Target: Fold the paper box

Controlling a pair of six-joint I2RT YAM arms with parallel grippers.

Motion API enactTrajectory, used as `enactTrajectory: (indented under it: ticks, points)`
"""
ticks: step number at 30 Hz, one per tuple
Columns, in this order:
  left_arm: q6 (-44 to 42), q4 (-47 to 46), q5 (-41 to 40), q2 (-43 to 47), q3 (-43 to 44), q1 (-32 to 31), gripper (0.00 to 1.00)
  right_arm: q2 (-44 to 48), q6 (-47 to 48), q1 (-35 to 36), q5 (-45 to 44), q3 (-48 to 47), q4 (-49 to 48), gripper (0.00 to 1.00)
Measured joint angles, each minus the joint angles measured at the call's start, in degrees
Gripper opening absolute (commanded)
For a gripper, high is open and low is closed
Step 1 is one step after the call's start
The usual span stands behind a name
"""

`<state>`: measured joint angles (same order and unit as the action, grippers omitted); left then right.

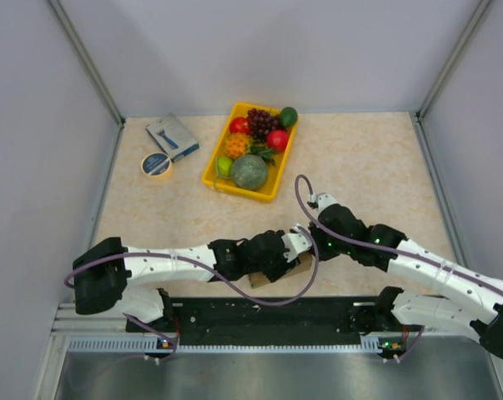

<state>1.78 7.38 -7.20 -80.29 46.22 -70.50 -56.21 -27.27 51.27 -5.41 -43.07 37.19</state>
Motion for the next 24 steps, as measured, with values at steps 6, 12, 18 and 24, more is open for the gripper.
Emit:
enactTrajectory:
  ticks: [6, 12, 18, 24]
  points:
    - [-0.5, -4.2, -2.7, 0.3, -2.2, -1.4, 0.45, 5.8, 0.2, 1.0, -2.1, 5.4, -4.6, 0.0]
    - [-1.6, -7.1, -3.4, 0.4, -3.5, -1.6, 0.44, 8.4, 1.3, 3.1, -5.8, 7.6, -6.2, 0.0]
    - [-2.3, -8.7, -4.4, 0.2, -4.1, -1.6, 0.43, 5.4, 0.1, 7.6, -12.4, 6.6, -5.6, 0.21]
    - [-2.6, -9.6, -5.5, -0.5, -4.1, -1.8, 0.42, 10.9, -7.8, 7.3, -10.4, 7.3, -1.1, 0.45]
